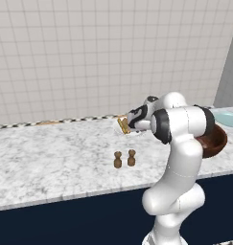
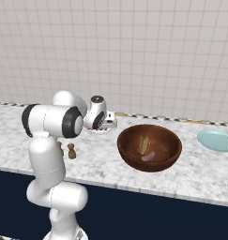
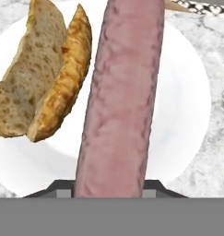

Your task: Place one bun and one sausage from the bowl on each plate.

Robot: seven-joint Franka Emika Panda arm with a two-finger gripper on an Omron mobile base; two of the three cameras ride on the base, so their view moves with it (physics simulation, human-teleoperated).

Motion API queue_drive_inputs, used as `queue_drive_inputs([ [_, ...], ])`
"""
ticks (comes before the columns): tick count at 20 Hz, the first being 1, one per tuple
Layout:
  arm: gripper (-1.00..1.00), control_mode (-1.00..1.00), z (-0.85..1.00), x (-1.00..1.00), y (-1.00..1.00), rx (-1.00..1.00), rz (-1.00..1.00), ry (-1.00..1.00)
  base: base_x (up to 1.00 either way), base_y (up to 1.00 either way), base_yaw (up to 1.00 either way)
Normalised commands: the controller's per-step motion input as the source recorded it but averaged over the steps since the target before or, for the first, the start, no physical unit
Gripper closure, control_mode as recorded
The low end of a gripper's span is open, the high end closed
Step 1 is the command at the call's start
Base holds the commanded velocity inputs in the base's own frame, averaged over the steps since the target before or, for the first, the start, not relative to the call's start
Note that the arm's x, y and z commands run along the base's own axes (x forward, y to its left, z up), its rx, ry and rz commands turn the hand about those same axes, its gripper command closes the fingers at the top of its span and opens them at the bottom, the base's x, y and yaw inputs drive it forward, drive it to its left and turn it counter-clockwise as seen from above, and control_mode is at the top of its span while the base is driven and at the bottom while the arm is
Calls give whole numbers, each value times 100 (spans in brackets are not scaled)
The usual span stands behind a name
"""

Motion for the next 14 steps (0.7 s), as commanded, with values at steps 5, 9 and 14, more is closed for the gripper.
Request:
queue_drive_inputs([
  [5,-100,-100,1,0,0,0,0,0,0,0,0],
  [9,-100,-100,11,0,0,-1,0,0,0,0,0],
  [14,-100,-100,43,0,1,-1,0,-4,0,0,0],
])
